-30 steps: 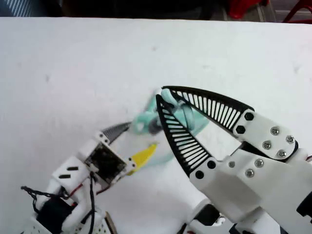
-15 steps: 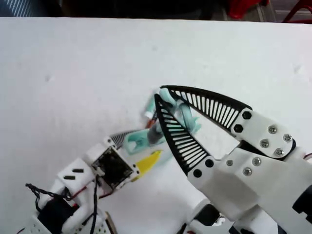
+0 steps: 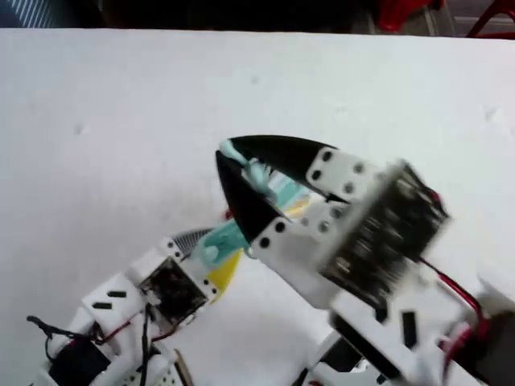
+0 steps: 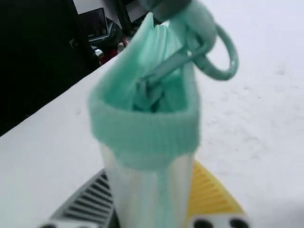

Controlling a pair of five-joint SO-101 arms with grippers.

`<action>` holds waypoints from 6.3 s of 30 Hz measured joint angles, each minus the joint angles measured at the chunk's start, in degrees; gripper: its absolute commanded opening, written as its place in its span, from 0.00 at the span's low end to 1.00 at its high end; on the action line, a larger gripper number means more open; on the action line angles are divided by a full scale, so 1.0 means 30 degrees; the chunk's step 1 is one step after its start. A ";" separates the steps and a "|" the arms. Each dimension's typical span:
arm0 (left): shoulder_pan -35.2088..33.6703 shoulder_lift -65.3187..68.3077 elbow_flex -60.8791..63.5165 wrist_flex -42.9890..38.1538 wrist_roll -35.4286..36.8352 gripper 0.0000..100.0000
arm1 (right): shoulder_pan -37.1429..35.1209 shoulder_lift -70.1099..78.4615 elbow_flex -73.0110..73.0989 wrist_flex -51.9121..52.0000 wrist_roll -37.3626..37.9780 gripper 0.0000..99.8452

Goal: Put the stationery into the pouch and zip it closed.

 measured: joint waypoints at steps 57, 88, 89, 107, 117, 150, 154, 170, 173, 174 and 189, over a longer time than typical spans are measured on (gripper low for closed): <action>-0.7414 0.0088 0.5128 -0.8234 0.4337 0.02 | 0.2960 -0.1700 1.0286 0.0000 0.5685 0.44; -0.7414 0.0088 0.5128 -0.8234 0.4278 0.02 | -0.0645 -0.7473 2.6256 -1.0549 0.1495 0.21; -0.7414 0.0088 0.5128 -0.8234 0.4278 0.02 | -0.0645 -0.7473 2.6462 -1.0549 0.1524 0.23; -0.7443 0.0088 0.5128 -0.8234 0.4278 0.02 | -0.2286 -0.7443 2.6784 -1.2396 0.1436 0.26; -0.7531 0.0088 0.5128 -0.8234 0.4278 0.02 | -0.1875 -0.6154 2.6784 -1.3245 0.1377 0.07; -0.7531 0.0088 0.2022 -0.3077 0.4190 0.19 | -0.0293 -0.7531 2.6784 -1.3363 0.1436 0.02; -0.7531 0.0088 0.0938 -0.1846 0.4190 0.19 | -0.0293 -0.7531 2.6608 -1.2835 0.1436 0.02; -0.7531 0.0000 0.0322 -0.1084 0.2579 0.19 | -0.0322 -0.7560 2.5553 -1.1341 0.1407 0.02; -0.7531 0.0000 0.0322 -0.1084 0.2579 0.12 | -0.0322 -0.8176 2.5553 -1.1341 0.1407 0.02; -0.7531 0.0000 0.0322 -0.1084 0.2579 0.09 | -0.0322 -0.8352 2.5553 -1.1341 0.1407 0.02; -0.7473 0.0000 0.0322 -0.1084 0.2608 0.02 | -0.0322 -0.8586 2.5553 -1.1341 0.1407 0.02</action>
